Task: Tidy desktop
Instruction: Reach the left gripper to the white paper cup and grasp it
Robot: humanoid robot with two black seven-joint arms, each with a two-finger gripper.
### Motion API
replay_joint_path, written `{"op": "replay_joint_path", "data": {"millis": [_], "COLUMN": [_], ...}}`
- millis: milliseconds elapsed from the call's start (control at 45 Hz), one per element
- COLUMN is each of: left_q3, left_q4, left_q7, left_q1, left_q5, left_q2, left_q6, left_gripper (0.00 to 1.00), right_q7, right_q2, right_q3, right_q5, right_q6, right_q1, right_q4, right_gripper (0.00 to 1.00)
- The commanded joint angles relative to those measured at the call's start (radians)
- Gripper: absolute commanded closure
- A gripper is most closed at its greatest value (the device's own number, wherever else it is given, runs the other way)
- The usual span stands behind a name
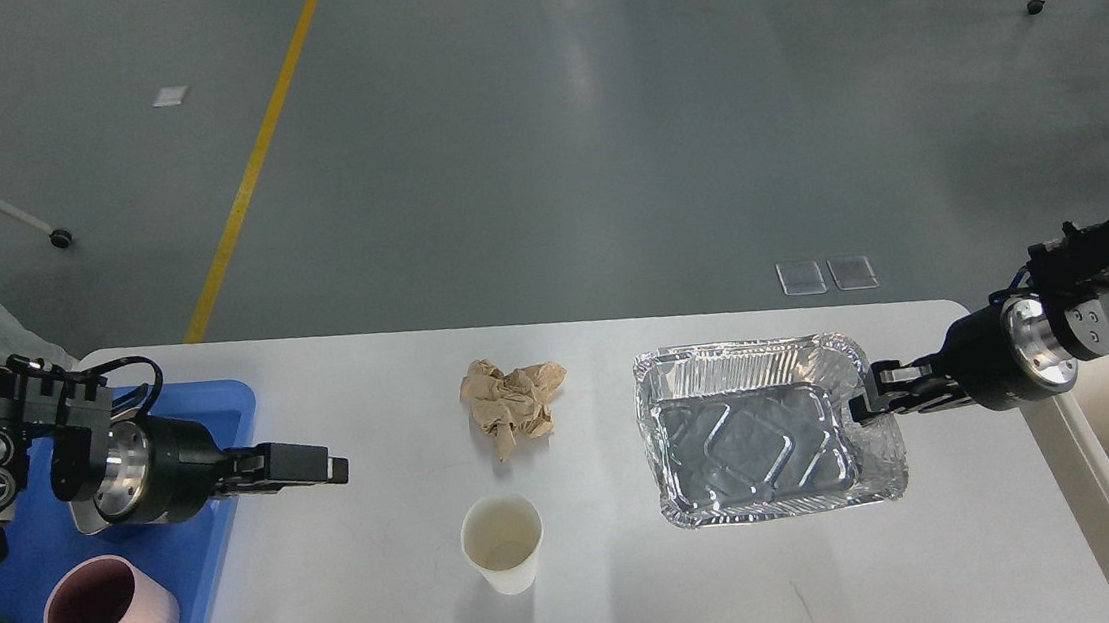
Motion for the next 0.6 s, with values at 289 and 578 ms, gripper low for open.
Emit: {"op": "replay_joint_path", "data": {"millis": [289,578], "left_q3": [0.188,0.250], "left_q4": [0.117,0.169], "left_q7": [-0.003,-0.003], "left_q1": [-0.147,-0.151], "left_q5": [0.078,0.163], "left_q2": [-0.276,-0.369], "left_q6": [0.007,0.010], "left_gripper": [0.14,0.24], "right_q7": [0.000,0.000], "right_q2": [0.002,-0.002], "right_q3": [0.000,-0.003], "right_q5": [0.000,0.000], "right_q6": [-0.007,-0.007], "right_q1": [-0.021,-0.021], "right_q4": [-0.001,-0.002], "right_gripper": [1.00,1.00]}}
